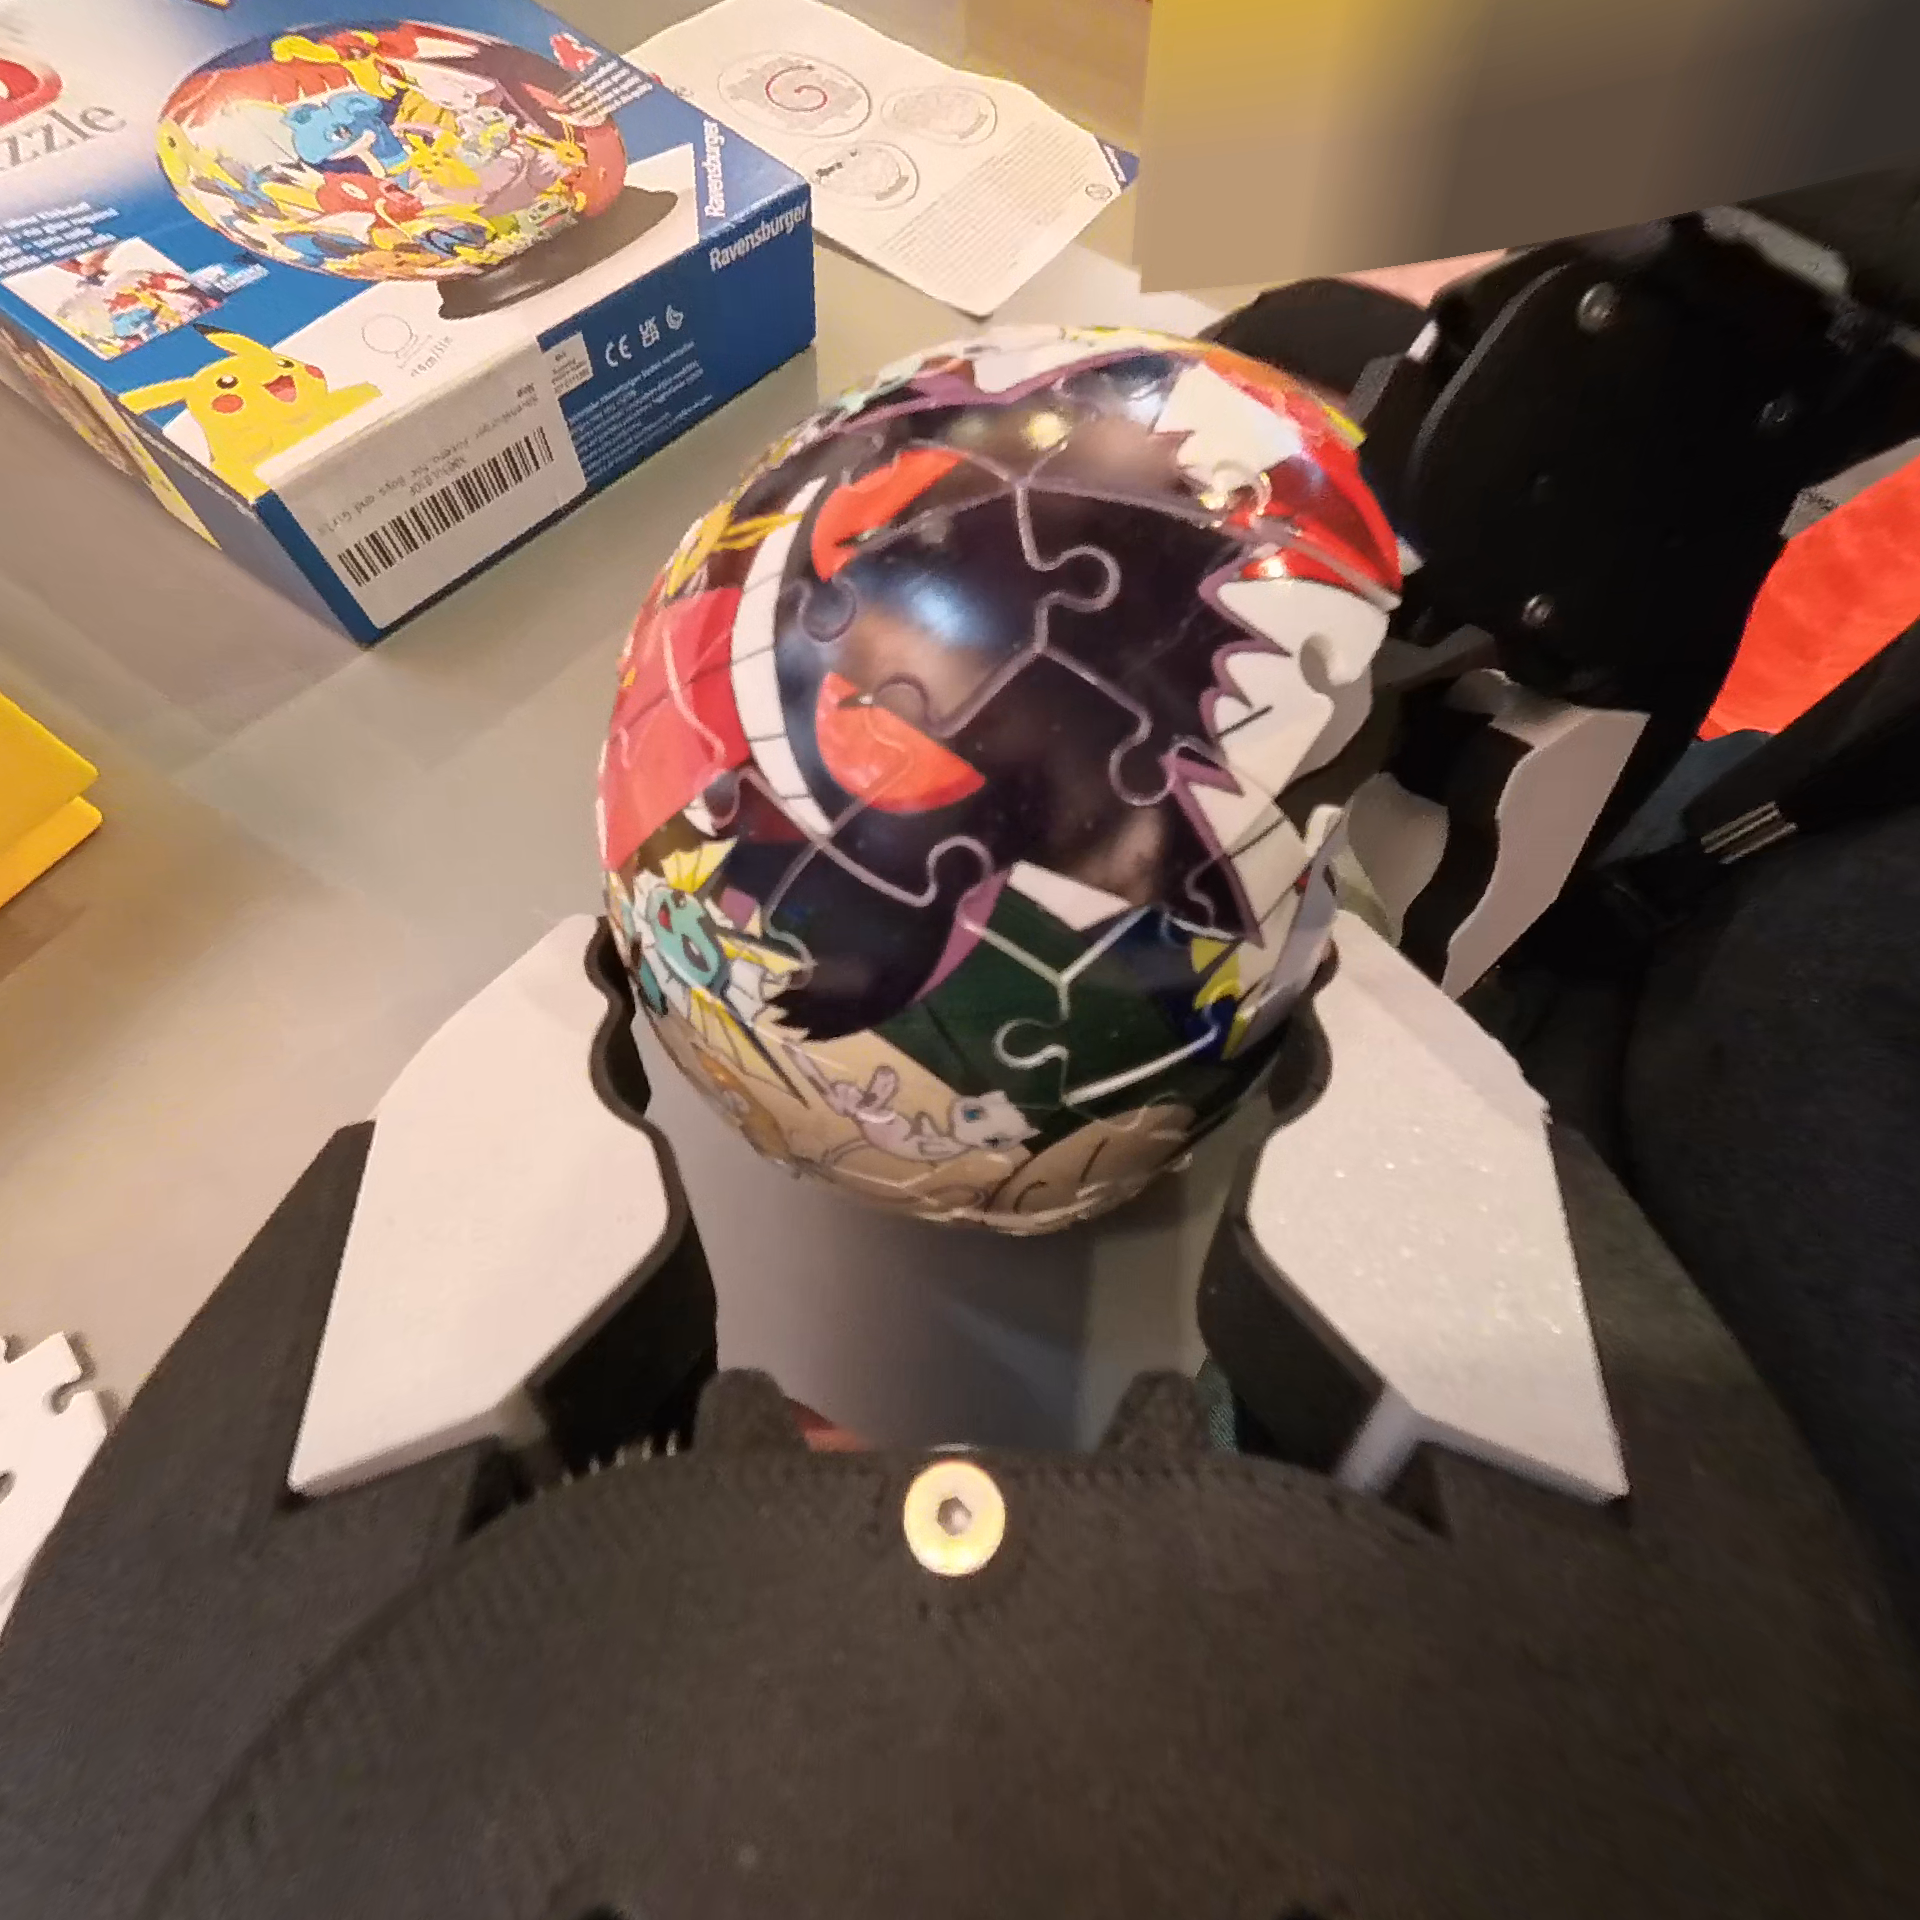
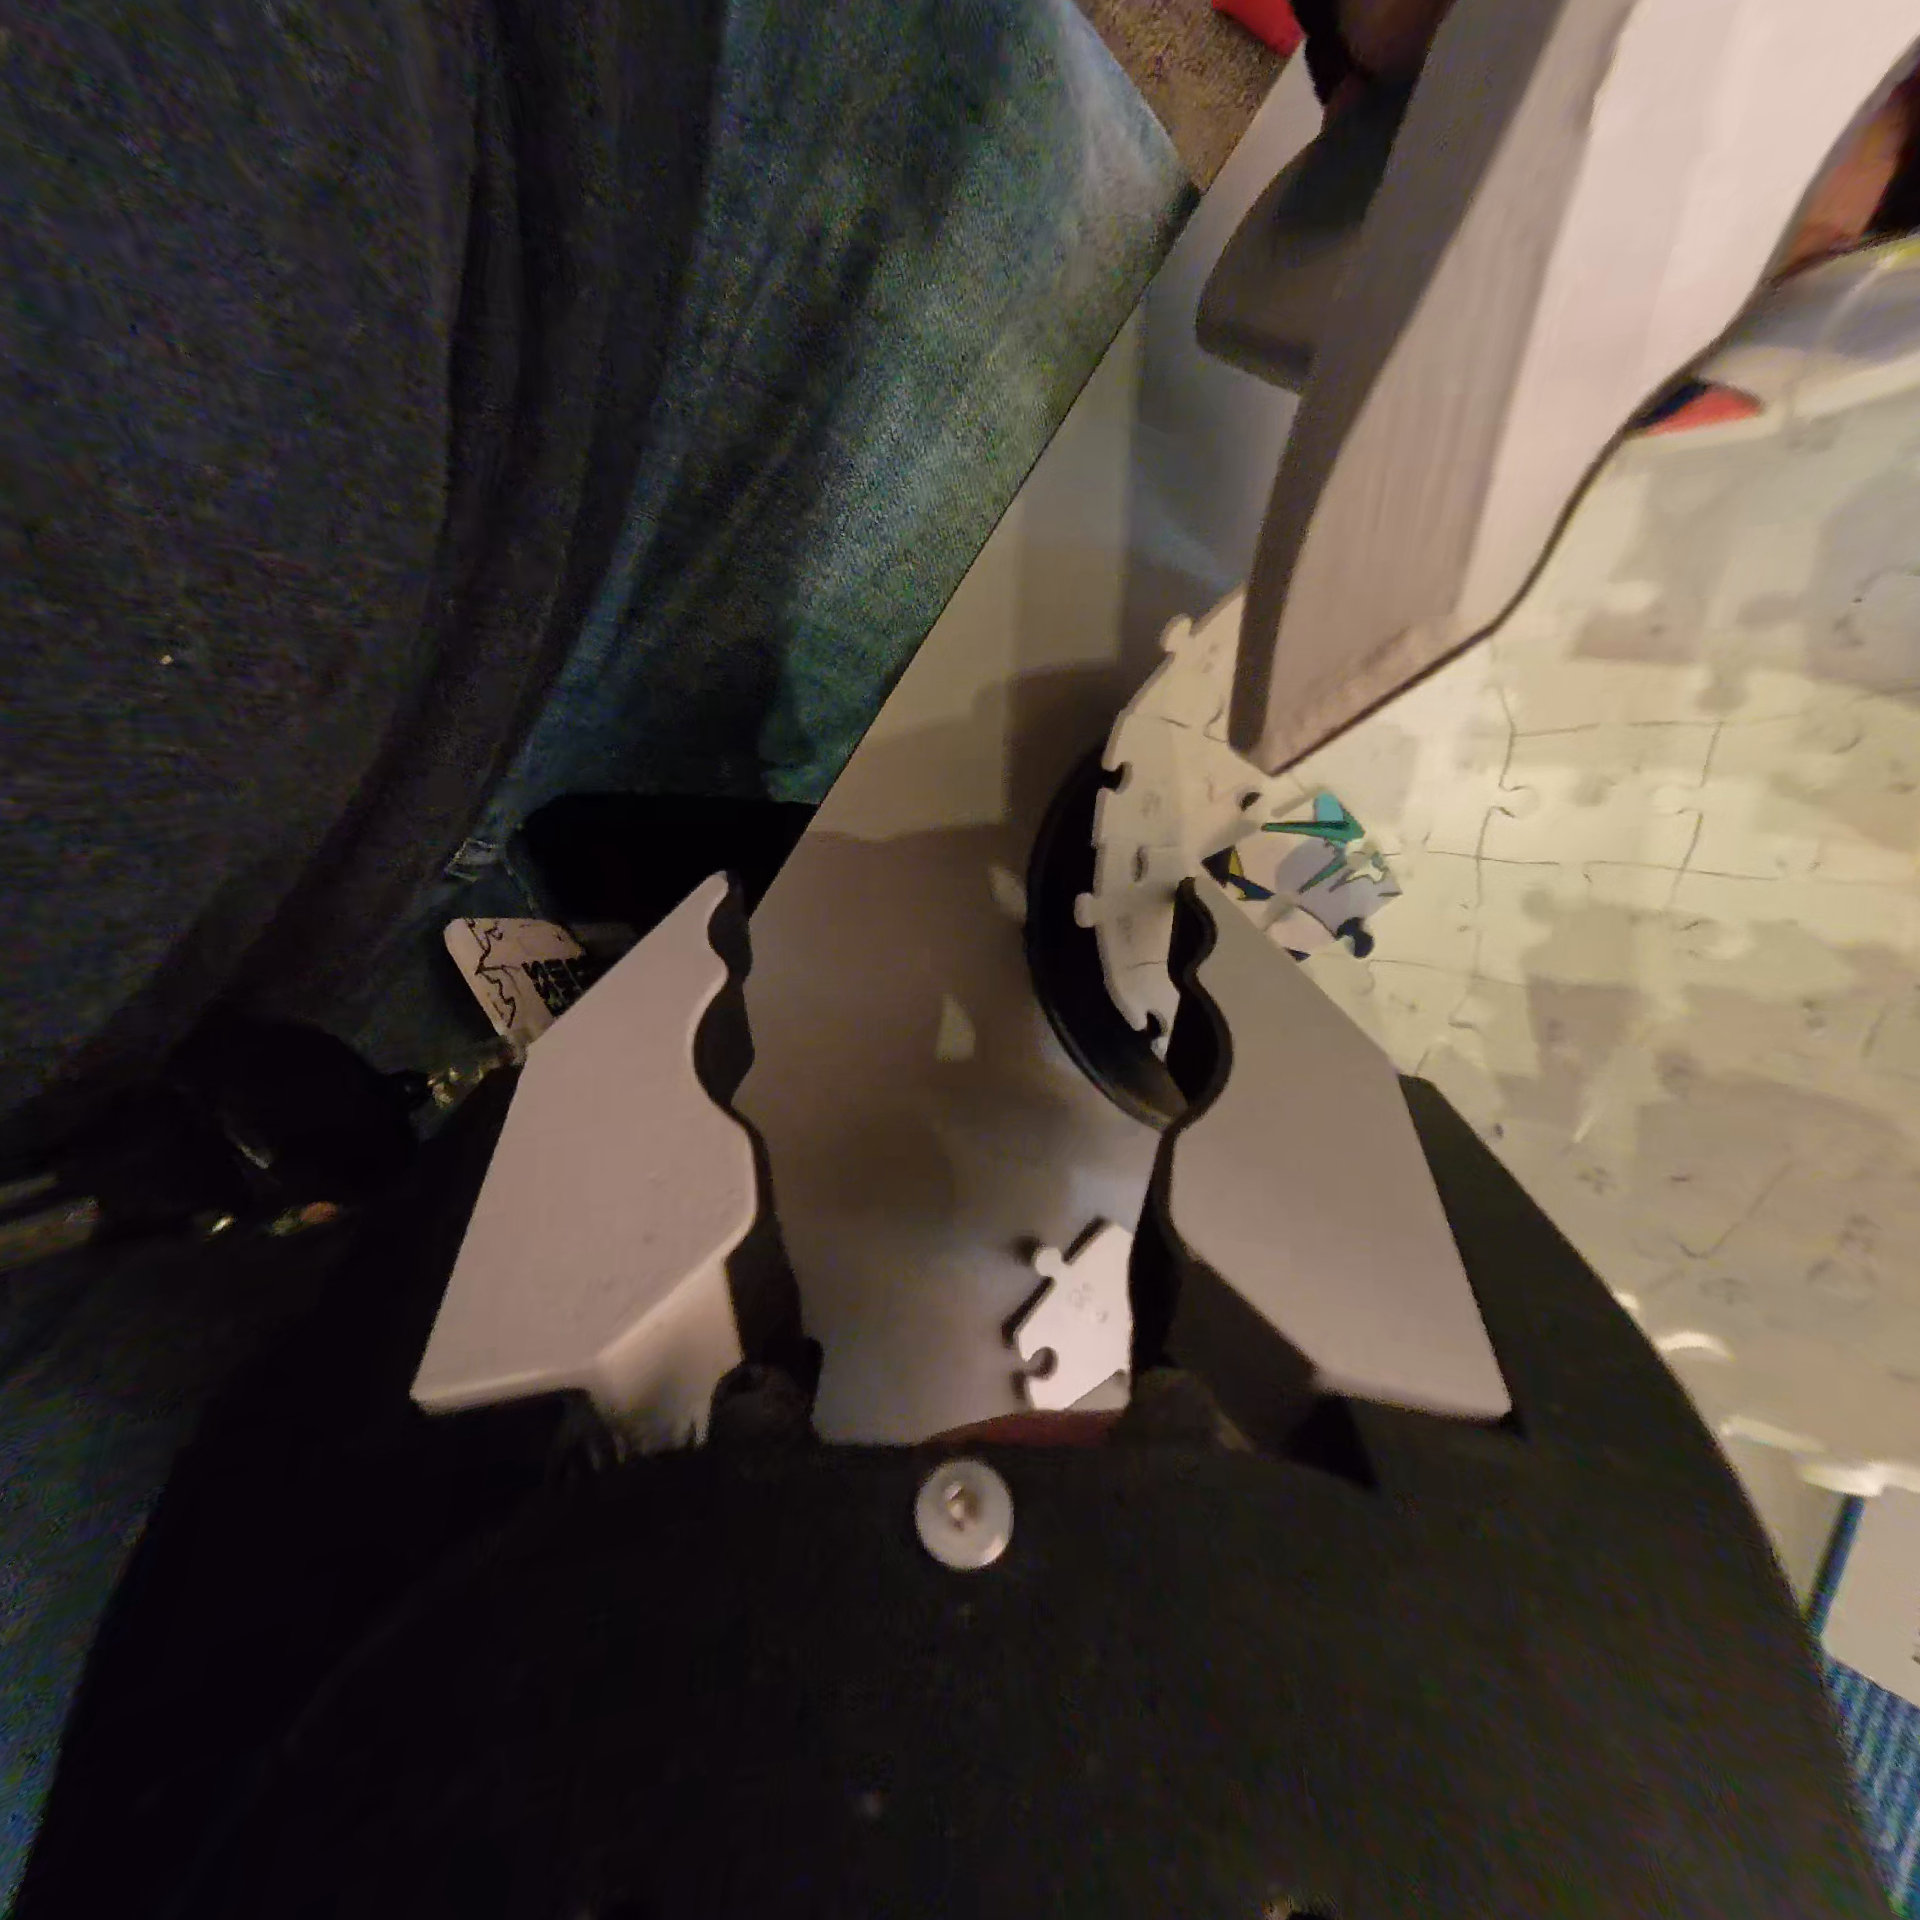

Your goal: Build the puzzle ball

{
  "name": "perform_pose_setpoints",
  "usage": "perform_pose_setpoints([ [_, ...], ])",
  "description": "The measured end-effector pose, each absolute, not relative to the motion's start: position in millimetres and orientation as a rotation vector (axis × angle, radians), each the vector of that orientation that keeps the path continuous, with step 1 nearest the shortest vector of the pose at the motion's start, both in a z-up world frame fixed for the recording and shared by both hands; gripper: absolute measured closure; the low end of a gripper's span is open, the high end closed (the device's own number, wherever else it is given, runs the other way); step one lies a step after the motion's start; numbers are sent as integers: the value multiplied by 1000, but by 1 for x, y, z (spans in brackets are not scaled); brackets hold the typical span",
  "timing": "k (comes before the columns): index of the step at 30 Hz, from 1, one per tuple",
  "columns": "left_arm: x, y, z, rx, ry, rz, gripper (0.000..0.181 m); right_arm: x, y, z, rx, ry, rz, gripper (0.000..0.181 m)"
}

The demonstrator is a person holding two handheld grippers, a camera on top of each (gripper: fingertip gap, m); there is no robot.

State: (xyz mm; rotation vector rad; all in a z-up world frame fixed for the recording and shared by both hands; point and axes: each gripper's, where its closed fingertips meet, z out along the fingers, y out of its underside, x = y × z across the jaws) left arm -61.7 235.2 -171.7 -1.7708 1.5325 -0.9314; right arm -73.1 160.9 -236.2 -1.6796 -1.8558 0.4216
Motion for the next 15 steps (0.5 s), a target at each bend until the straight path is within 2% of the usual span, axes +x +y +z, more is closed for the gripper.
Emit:
perform_pose_setpoints([
  [15,-65,232,-168,-1738,1536,-887,66,-69,163,-233,-1740,-1754,468,102],
])
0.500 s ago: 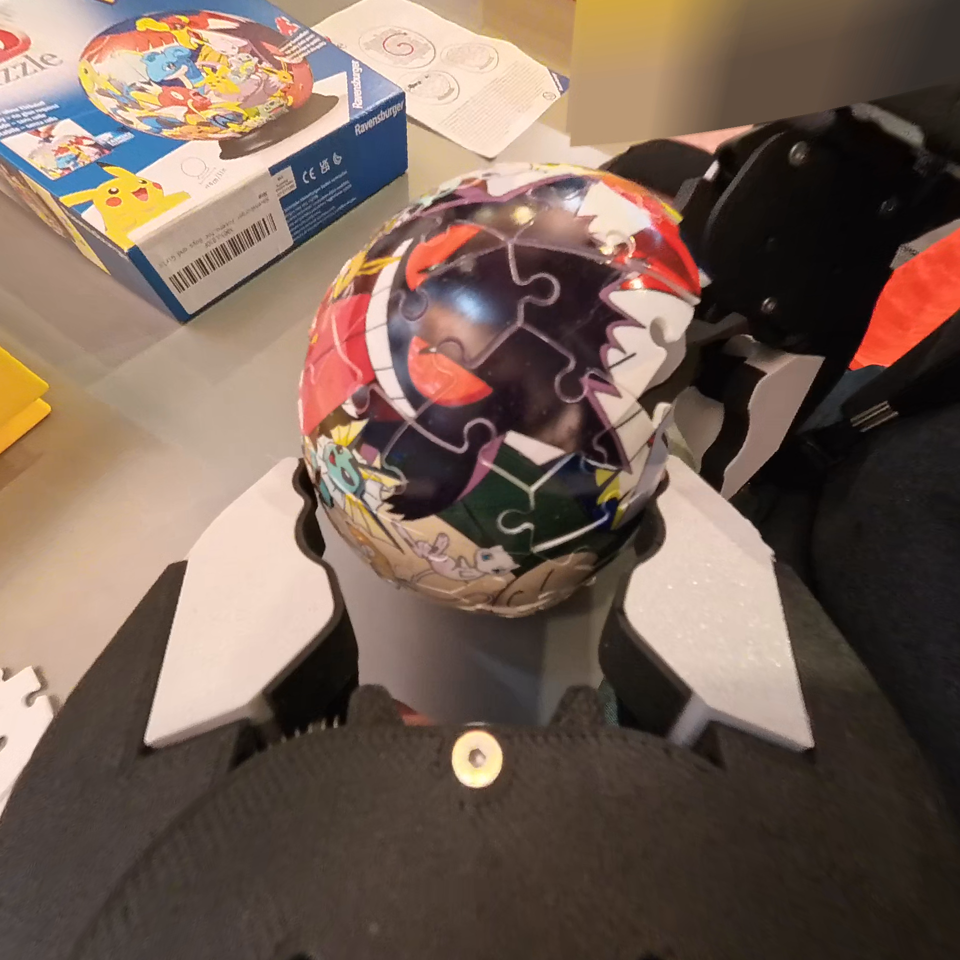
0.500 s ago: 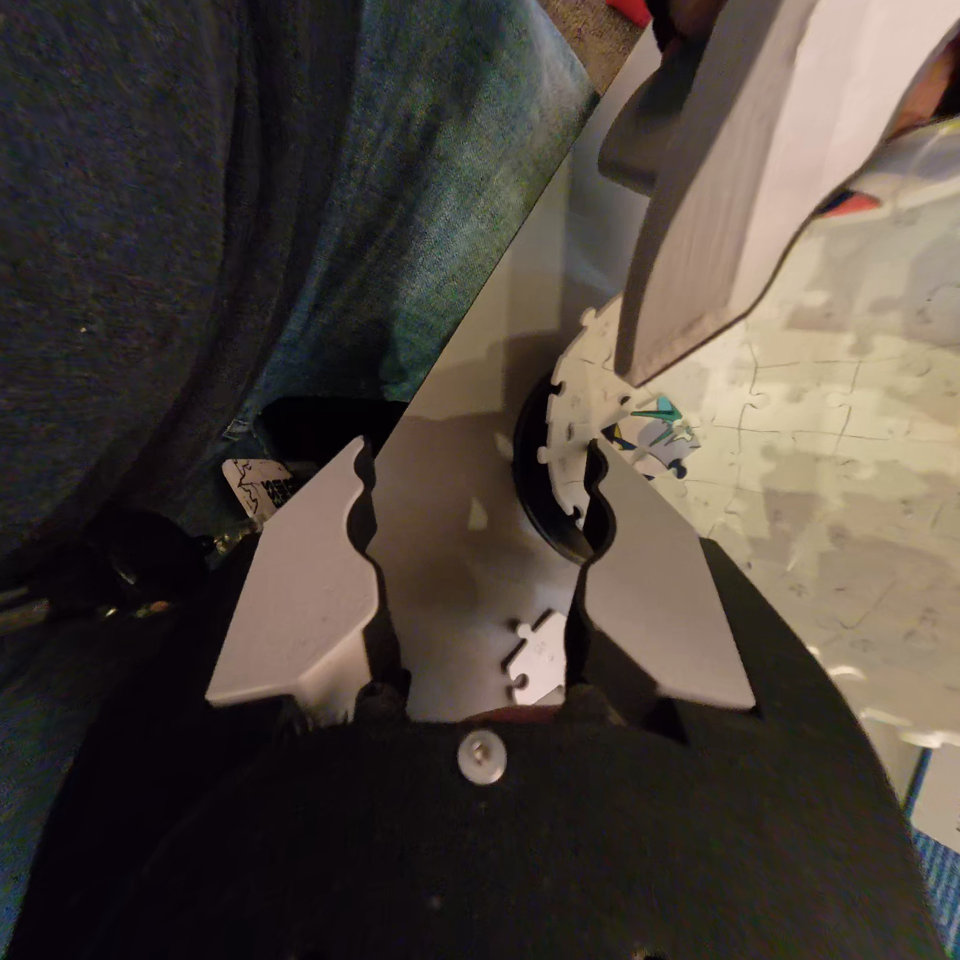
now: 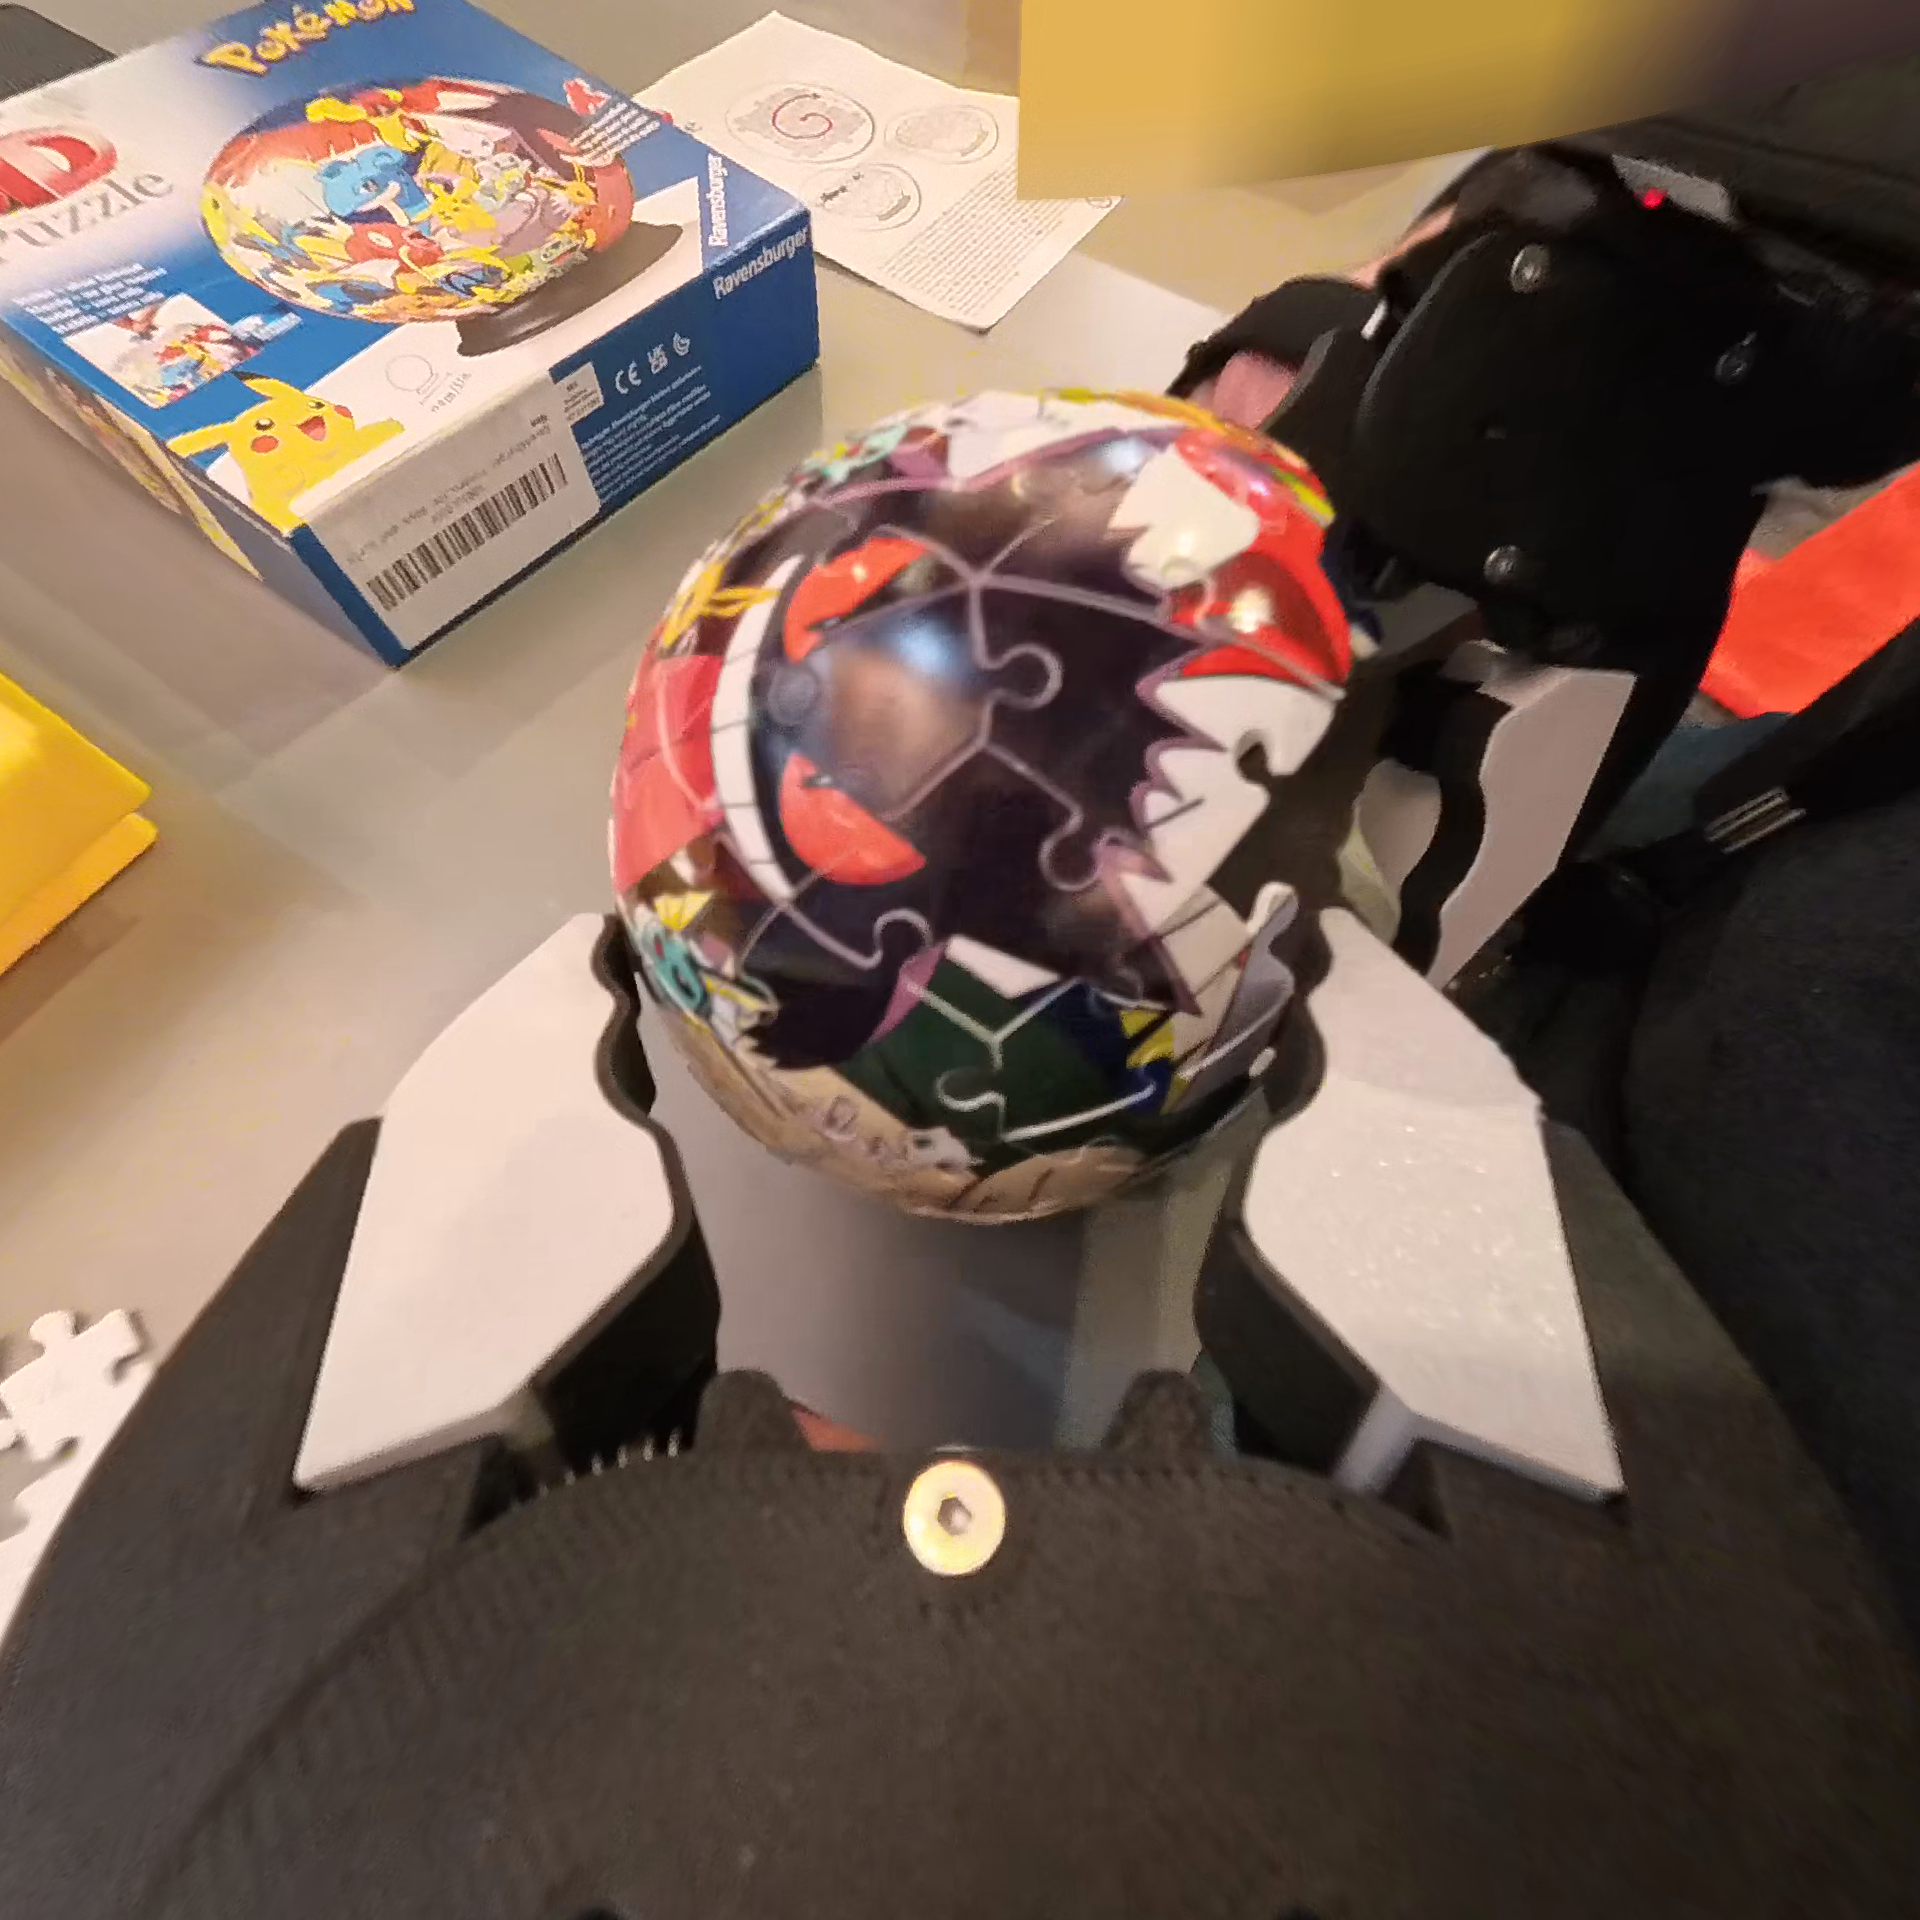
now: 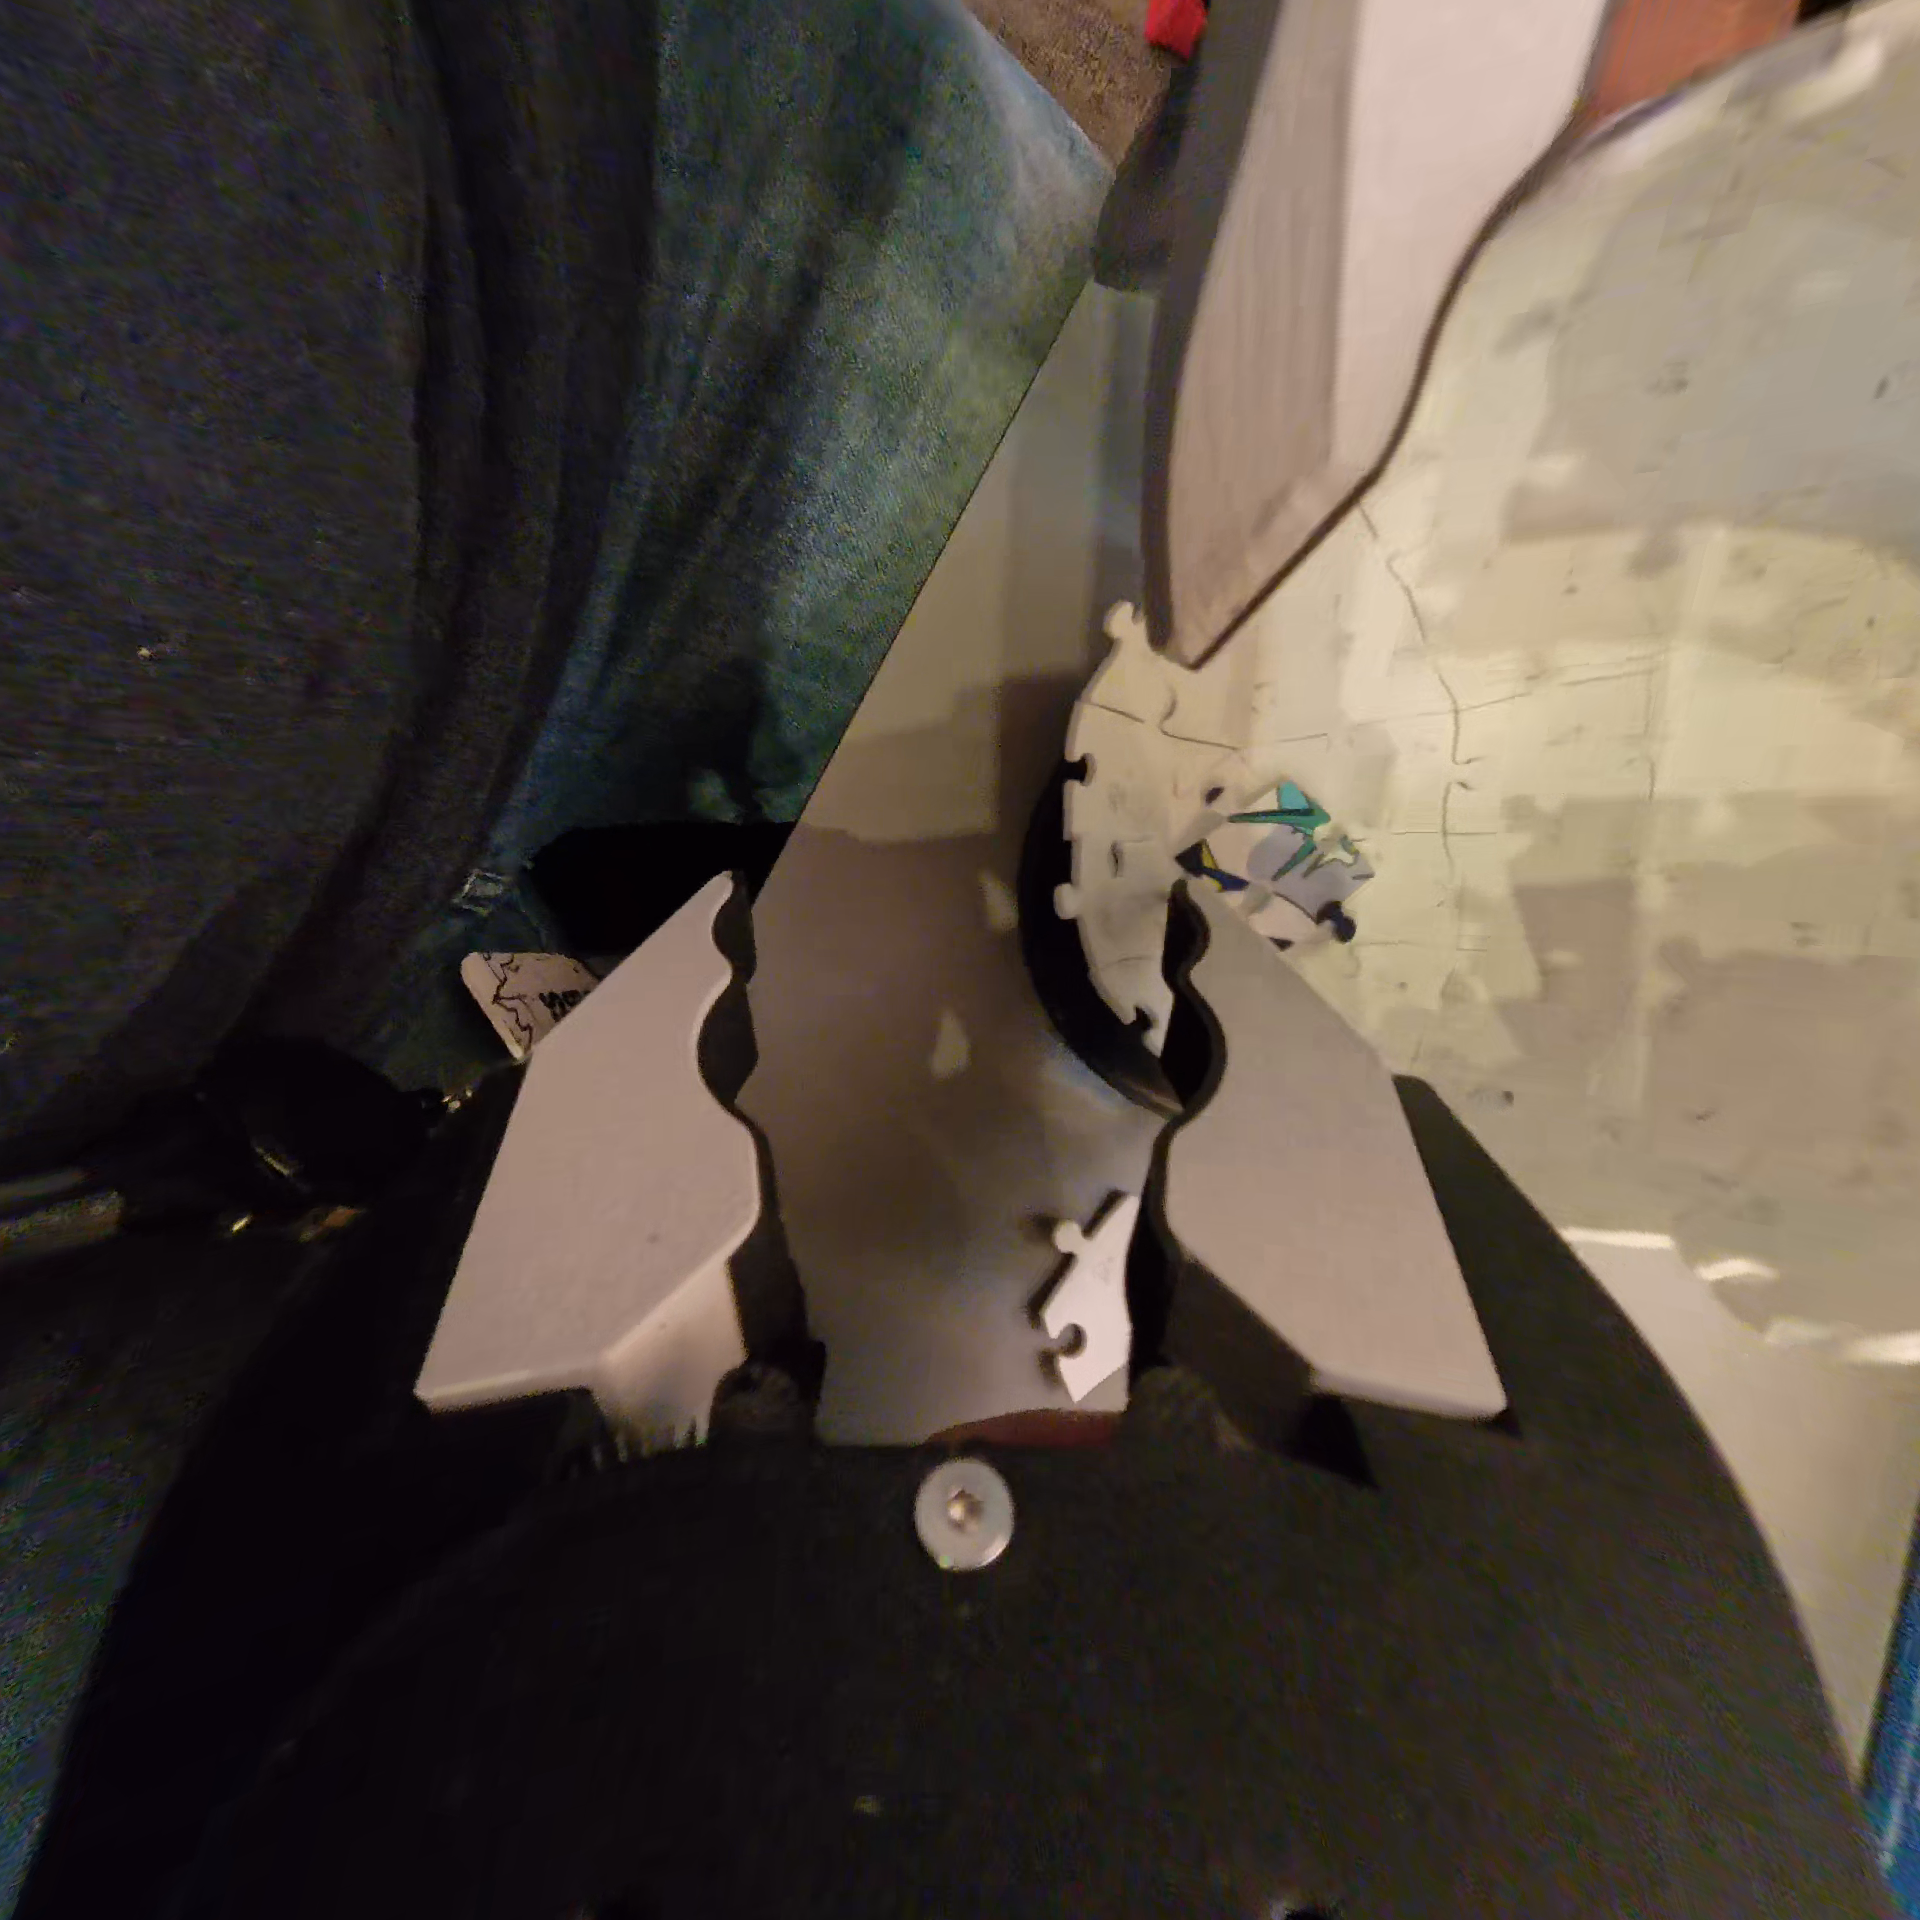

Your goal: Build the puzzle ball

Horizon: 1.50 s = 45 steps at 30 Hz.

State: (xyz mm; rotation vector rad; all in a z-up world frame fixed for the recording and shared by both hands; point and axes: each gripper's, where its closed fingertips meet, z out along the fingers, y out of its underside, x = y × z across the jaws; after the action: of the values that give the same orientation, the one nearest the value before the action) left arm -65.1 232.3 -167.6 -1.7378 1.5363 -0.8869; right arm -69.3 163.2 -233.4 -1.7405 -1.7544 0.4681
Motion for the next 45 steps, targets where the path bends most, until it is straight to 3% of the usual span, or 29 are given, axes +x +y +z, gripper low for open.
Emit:
perform_pose_setpoints([
  [16,-71,235,-166,-1791,1429,-750,80,-67,165,-227,-1729,-1711,391,124],
  [20,-76,242,-164,-1818,1363,-685,94,-69,172,-227,-1745,-1691,331,130],
  [32,-92,241,-170,-1957,1178,-565,96,-70,195,-224,-1619,-1619,-29,170],
  [45,-105,235,-201,-2224,972,-563,114,-83,203,-223,-1514,-1589,-288,177],
])
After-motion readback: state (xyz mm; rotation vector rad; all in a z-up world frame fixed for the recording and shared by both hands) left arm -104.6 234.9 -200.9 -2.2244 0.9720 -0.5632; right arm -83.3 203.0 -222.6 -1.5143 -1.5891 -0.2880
